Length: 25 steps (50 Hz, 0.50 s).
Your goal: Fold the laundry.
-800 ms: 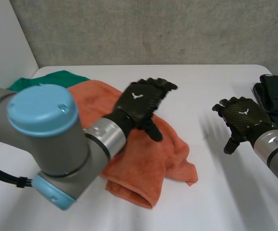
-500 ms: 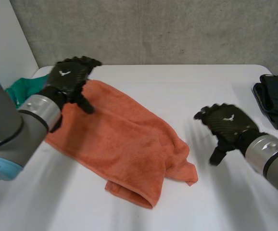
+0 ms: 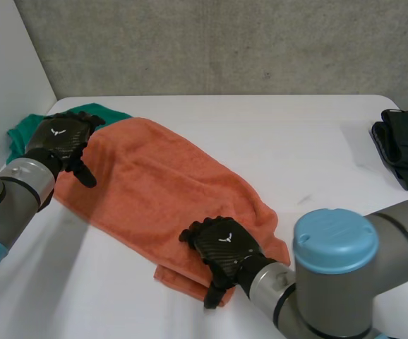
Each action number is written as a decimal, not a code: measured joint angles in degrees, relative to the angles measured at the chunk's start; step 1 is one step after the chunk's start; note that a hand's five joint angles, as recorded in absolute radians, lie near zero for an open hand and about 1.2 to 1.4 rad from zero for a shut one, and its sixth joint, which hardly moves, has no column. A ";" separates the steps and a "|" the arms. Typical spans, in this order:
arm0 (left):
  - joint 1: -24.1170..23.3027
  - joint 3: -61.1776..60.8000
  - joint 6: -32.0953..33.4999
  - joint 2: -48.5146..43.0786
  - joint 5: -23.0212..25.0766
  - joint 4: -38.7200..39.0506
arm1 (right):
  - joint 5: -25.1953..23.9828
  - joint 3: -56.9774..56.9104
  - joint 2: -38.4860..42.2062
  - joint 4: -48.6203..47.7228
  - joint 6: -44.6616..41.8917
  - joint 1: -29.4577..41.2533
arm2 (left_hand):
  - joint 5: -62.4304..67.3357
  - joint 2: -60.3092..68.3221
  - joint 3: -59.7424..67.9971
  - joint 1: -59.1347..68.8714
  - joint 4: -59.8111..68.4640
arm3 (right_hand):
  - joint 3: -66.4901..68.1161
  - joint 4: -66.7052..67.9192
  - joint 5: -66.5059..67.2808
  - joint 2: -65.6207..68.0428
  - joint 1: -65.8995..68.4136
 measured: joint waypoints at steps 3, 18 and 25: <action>0.26 -0.53 -0.01 0.42 0.00 -0.01 | 3.32 -1.35 2.09 -1.16 -2.22 0.65 | 0.00 0.00 0.00 0.00 0.00 | 11.04 11.10 10.08 10.94 9.43; 0.65 -4.83 -0.35 5.24 2.02 -0.56 | 8.71 -5.81 -0.79 -2.27 -9.93 0.06 | 0.00 0.00 0.00 0.00 0.00 | 48.73 49.23 47.33 48.23 38.74; 1.34 -10.50 -0.44 9.30 5.71 -0.84 | 8.14 -9.43 -9.17 2.18 -14.29 -0.14 | 0.00 0.00 0.00 0.00 0.00 | 48.73 49.25 47.73 48.23 38.75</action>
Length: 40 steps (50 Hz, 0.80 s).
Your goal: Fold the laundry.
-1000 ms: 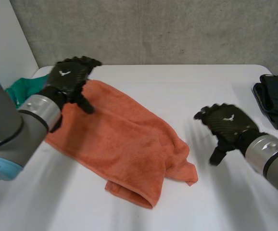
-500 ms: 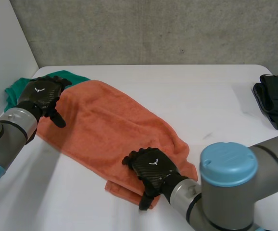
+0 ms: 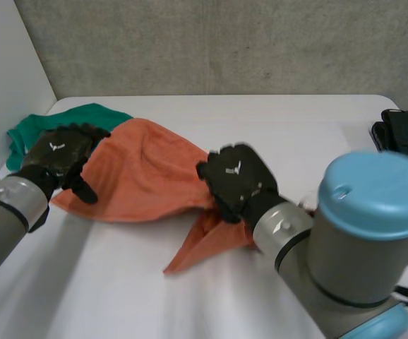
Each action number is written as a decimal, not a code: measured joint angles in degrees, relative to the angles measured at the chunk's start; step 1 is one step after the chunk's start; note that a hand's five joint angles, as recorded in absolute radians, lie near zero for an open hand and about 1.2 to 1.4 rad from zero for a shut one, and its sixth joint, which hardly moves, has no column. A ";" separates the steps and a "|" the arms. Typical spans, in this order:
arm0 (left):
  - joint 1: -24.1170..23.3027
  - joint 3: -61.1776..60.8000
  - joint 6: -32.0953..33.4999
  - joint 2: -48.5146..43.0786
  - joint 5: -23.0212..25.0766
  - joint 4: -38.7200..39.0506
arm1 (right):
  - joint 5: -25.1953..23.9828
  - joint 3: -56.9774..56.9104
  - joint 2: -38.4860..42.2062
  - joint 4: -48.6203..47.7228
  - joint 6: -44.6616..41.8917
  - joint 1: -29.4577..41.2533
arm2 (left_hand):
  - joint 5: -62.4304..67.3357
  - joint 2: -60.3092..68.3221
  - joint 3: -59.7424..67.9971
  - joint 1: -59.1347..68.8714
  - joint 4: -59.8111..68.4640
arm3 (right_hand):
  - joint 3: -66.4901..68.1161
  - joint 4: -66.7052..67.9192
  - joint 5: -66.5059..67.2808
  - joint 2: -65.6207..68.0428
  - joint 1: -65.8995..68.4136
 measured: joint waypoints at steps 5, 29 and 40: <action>0.04 -3.99 -0.04 1.01 1.41 0.17 | 0.10 -4.52 -2.10 4.46 -2.60 0.04 | 0.00 0.00 0.00 0.00 0.00 | 0.00 0.01 0.00 0.00 0.00; -3.51 -3.19 -8.76 -10.02 -2.31 3.39 | 0.71 -13.51 -5.71 10.09 -2.30 0.76 | 0.05 0.05 0.00 0.10 0.07 | 0.00 0.05 0.78 0.58 2.62; -7.01 0.99 -14.35 -15.18 -8.72 8.27 | 0.83 -13.31 -7.56 10.69 -1.78 0.90 | 1.13 2.05 1.32 2.34 1.98 | 0.00 0.08 0.91 0.58 2.62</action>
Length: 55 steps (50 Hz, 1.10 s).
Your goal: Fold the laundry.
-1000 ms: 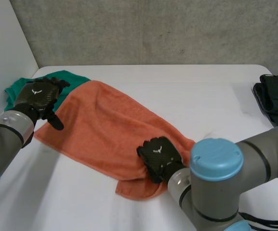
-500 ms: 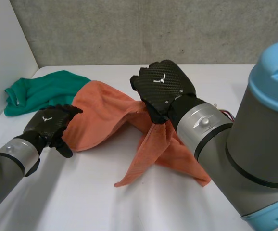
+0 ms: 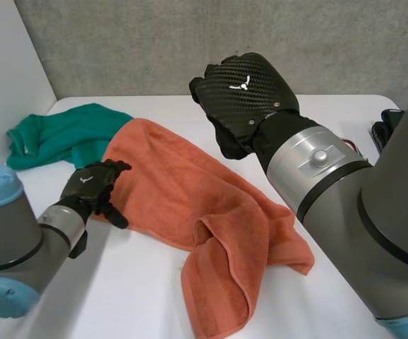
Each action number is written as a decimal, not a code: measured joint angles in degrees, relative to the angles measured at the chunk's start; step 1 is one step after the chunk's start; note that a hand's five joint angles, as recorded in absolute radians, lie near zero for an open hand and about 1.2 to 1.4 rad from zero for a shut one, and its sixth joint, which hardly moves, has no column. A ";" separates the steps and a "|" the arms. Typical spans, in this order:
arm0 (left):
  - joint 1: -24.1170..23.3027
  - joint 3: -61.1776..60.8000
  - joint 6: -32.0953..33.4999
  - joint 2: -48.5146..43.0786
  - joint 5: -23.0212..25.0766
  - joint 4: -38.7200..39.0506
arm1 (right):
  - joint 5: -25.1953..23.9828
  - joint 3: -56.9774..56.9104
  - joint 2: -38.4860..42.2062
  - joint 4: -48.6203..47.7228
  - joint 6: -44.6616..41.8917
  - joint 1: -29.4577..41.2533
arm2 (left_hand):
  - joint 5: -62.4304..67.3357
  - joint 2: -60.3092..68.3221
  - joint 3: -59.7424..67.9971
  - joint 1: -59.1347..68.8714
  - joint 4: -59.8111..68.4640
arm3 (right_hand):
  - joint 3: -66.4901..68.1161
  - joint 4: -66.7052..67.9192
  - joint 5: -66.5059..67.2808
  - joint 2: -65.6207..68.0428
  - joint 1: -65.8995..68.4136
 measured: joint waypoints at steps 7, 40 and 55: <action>-3.10 2.74 -1.23 -2.84 -0.98 0.28 | -0.17 2.91 -0.57 2.49 0.90 -0.75 | 3.45 2.32 2.40 2.19 2.56 | -21.90 -21.41 -19.73 -22.10 -17.73; -0.83 -1.82 -1.11 5.76 0.02 1.13 | -5.00 32.57 5.26 -4.08 32.48 -13.24 | 3.45 2.33 2.39 2.20 2.56 | -45.38 -46.60 -46.00 -45.05 -38.06; -0.64 -2.21 -1.11 6.70 0.14 1.05 | -4.11 26.21 12.63 -5.25 33.13 -8.43 | 3.43 2.32 2.40 2.19 2.55 | -45.71 -46.66 -46.73 -45.06 -38.65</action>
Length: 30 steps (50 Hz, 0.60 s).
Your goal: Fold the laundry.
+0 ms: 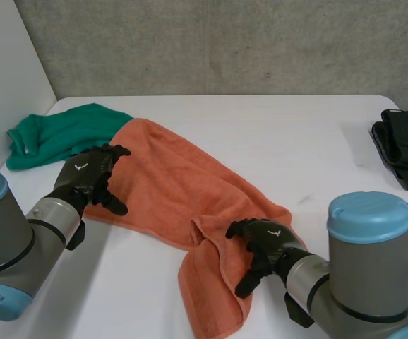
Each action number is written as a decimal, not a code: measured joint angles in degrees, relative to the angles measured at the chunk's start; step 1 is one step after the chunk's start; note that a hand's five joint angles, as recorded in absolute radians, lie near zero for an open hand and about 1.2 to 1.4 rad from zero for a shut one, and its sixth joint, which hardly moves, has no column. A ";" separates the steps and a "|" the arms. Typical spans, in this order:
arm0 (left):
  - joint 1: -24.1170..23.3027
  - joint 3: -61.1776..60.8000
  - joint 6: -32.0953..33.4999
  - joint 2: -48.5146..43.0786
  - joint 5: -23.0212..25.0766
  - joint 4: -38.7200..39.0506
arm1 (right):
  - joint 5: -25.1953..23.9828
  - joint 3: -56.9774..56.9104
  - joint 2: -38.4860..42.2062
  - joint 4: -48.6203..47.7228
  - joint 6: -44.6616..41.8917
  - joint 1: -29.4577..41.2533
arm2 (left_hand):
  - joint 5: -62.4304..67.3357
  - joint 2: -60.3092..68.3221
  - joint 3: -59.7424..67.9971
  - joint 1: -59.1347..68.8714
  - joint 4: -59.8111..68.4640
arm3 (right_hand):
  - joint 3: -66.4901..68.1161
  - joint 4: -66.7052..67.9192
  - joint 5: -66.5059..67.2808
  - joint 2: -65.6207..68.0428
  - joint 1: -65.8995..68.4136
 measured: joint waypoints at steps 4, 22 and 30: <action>0.05 -0.26 0.00 0.42 0.03 0.04 | 1.25 -2.09 2.05 -0.14 -0.20 2.17 | 0.00 0.00 0.00 0.00 0.00 | 0.00 -0.59 -0.15 0.00 0.00; 0.12 -0.29 0.06 1.39 0.04 0.06 | 10.55 -7.33 5.09 -4.98 -12.21 6.52 | -0.03 0.00 0.00 -0.01 0.00 | 45.58 46.79 45.27 44.18 36.99; 0.09 0.32 1.34 2.19 0.08 -0.20 | 8.56 -8.73 -6.40 -3.01 -28.23 2.87 | -0.79 -0.19 -0.16 -0.25 -0.39 | 45.79 46.80 46.07 44.70 37.22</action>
